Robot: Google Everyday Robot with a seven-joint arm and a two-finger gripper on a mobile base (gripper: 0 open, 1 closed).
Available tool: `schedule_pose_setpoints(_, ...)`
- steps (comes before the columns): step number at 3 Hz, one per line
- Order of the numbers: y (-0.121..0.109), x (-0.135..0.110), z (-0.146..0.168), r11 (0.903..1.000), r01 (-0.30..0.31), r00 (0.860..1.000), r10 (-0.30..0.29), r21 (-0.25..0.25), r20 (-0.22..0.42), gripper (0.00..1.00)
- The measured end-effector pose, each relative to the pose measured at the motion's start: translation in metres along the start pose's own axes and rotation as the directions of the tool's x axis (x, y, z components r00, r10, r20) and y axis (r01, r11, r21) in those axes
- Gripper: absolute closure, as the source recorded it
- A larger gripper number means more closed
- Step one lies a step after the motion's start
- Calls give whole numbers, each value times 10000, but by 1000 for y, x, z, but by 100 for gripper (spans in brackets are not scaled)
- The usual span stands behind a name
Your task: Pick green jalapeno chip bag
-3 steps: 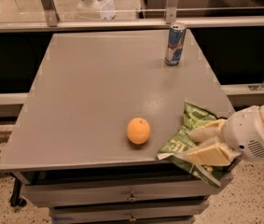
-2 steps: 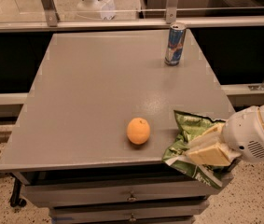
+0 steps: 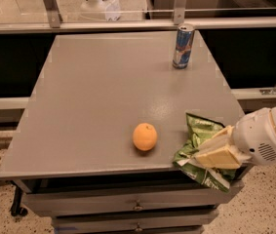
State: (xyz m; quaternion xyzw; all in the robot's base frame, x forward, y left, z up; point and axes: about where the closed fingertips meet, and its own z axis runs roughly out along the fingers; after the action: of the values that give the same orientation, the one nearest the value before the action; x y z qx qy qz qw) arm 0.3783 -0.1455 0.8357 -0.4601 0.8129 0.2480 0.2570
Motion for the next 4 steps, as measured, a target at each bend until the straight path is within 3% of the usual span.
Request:
schedule_pose_setpoints(1, -30, -15, -19, 9981, 373, 9993, -372, 494, -18, 100)
schedule_pose_setpoints(2, -63, -35, -46, 9900, 797, 9968, -805, 1166, 17, 100)
schedule_pose_setpoints(3, -86, -52, -75, 9763, 964, 9943, -1032, 1937, 253, 100)
schedule_pose_setpoints(4, -102, -59, -121, 9515, 721, 9909, -1025, 2991, 872, 100)
